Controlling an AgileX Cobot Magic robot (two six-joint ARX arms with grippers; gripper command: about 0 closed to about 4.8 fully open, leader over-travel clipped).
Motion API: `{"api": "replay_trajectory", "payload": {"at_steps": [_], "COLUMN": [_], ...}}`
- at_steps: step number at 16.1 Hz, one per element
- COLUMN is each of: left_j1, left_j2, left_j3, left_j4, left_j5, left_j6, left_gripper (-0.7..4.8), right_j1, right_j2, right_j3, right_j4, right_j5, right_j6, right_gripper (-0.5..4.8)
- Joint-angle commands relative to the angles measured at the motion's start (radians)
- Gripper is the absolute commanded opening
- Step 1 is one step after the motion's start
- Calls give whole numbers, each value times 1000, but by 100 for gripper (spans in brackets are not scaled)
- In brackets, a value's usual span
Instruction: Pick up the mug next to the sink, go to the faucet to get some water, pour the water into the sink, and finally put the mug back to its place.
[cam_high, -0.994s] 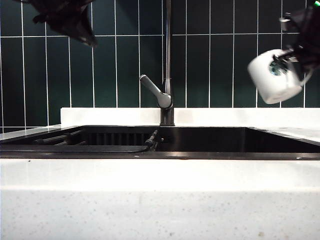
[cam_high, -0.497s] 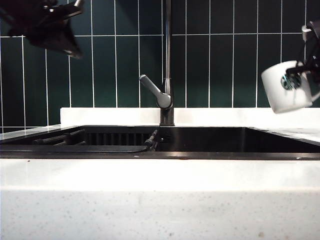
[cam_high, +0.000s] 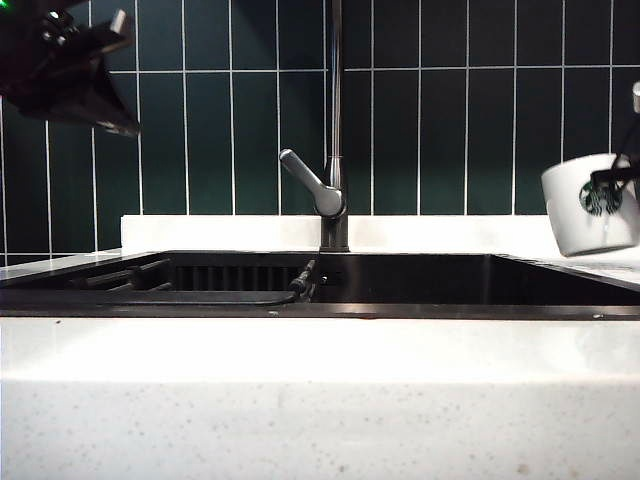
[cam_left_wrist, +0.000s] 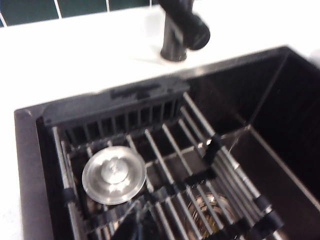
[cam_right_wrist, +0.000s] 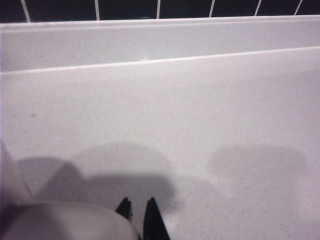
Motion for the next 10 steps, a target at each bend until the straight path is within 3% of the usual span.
{"api": "replay_trajectory", "payload": {"at_steps": [1,6,8,10], "left_j1": [-2,-2,-2,-2], "left_j2": [-28,-58,-58,-58], "left_j3": [-28,-42,-43,-43], "left_j4": [50,61,62,61], "left_j5": [-2,-3,-3,-3], "left_j6": [-10,-9,-10,-10], "left_gripper": [-6,-6,-6,-6], "right_j1": [-5,-4,-4,-4], "right_j2": [24,93,93,92], "right_j3": [-4,-12,-13,-13], "right_j4": [119,126,111,52], "right_j5": [-16,-27,-27,-27], "right_j6": [24,99,97,97], "right_gripper": [-2,2,63,76]}}
